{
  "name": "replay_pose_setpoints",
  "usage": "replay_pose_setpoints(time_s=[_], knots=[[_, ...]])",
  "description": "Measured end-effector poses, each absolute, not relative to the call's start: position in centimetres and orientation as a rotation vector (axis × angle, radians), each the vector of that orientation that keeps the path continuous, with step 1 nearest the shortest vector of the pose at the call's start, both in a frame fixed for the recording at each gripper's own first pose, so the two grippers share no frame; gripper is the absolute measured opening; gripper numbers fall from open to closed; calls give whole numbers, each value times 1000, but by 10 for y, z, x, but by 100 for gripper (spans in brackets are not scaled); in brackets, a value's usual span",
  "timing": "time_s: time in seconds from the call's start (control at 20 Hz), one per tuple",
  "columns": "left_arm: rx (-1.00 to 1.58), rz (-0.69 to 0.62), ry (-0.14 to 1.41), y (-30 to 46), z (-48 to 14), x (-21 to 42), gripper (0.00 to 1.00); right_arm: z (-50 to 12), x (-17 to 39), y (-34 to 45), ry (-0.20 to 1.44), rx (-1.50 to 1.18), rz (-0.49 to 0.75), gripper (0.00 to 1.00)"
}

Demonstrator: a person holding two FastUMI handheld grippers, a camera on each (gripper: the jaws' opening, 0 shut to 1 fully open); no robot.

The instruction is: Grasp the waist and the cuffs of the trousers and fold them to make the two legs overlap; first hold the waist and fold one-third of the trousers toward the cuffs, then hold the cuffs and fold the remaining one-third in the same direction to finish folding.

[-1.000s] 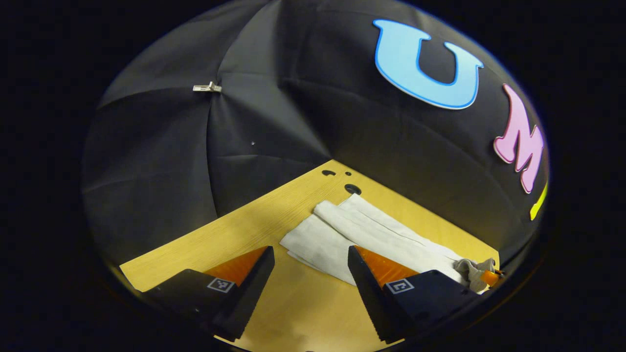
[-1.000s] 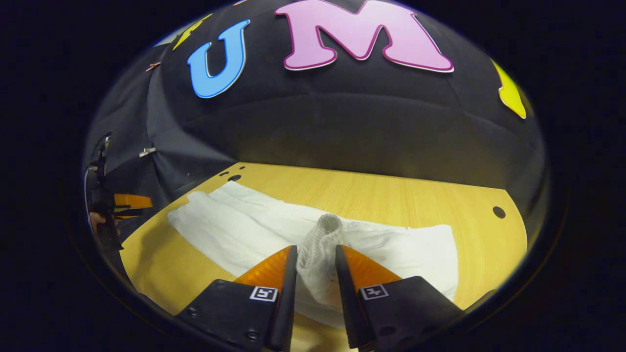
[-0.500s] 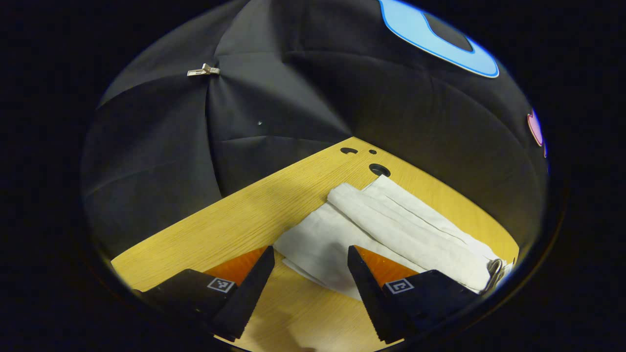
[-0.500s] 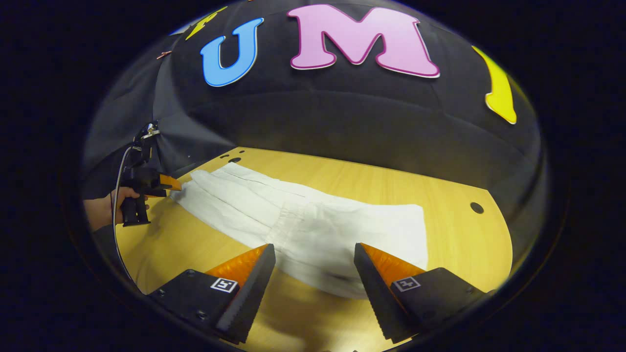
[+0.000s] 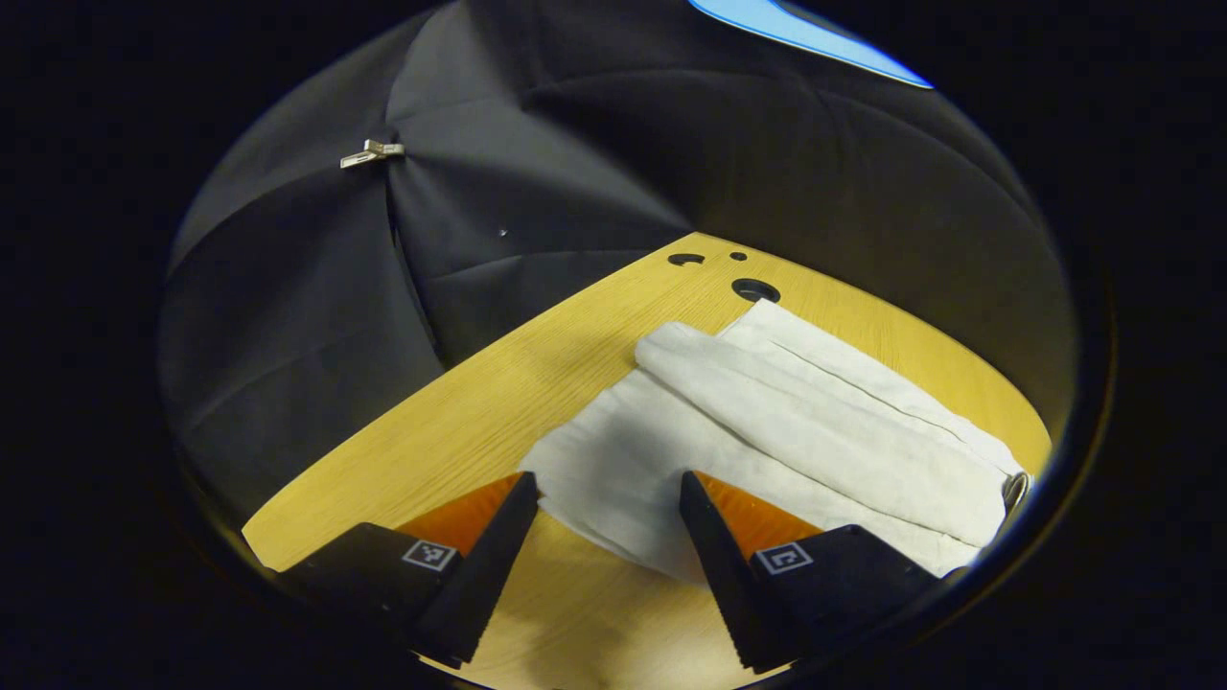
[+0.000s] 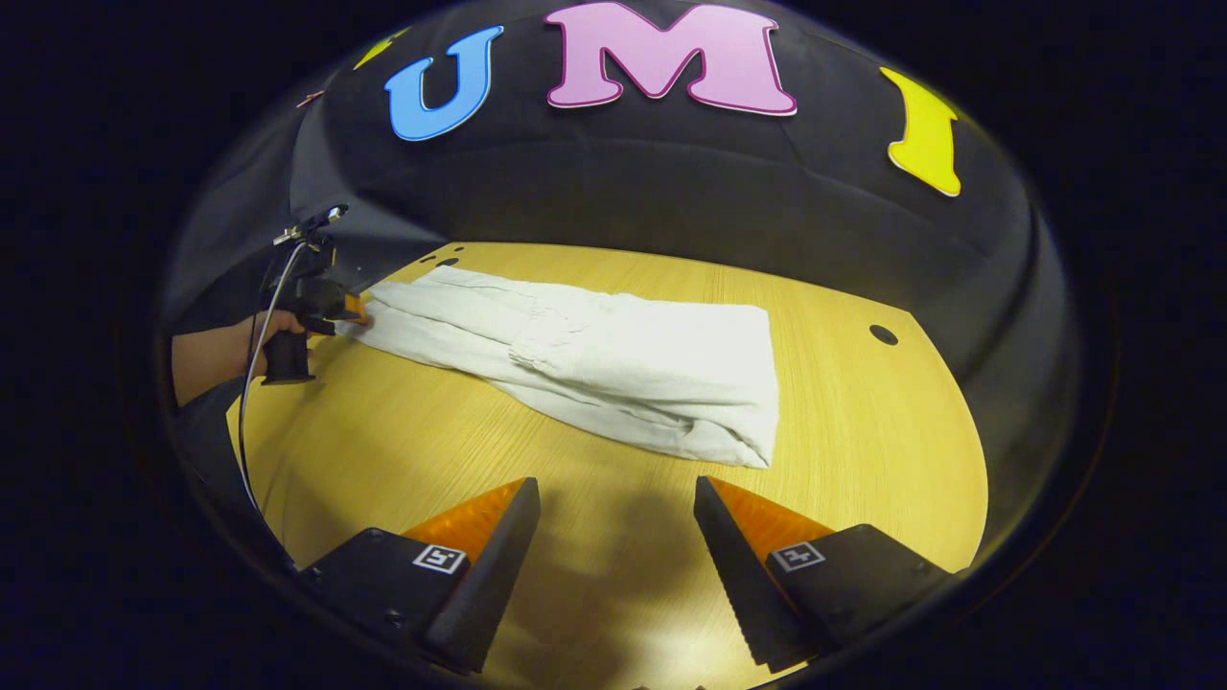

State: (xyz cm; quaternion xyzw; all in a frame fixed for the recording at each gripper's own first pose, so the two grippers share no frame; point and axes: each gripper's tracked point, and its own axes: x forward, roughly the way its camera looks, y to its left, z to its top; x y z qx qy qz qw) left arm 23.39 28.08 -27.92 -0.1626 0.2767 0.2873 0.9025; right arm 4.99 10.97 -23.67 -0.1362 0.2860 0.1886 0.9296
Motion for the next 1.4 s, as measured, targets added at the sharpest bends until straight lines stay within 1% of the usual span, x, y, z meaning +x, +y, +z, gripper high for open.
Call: replay_pose_setpoints(time_s=[0.15,0.2,0.3,0.35,0.55,0.6,0.65,0.75,1.05,1.25,1.4], knots=[[-330,566,584,281,-278,235,96,-236,48,113,599,-256,393,99],[-326,553,584,281,-277,236,97,-235,48,114,599,-248,393,99],[-307,519,591,277,-278,244,85,-233,48,114,598,-240,389,99],[-301,509,591,274,-277,246,81,-233,49,113,597,-243,386,99],[-319,503,570,262,-277,254,34,-235,48,109,603,-258,376,99],[-320,494,565,258,-275,255,30,-234,48,108,603,-258,375,99],[-321,492,565,256,-274,257,18,-233,47,106,601,-259,373,99],[-310,483,570,257,-274,258,7,-230,49,103,597,-258,367,99],[-343,488,527,257,-259,257,6,-215,62,86,554,-239,318,99],[-351,491,423,256,-205,260,5,-213,63,73,557,-202,281,99],[-375,464,345,235,-155,264,5,-211,60,65,561,-168,255,99]])
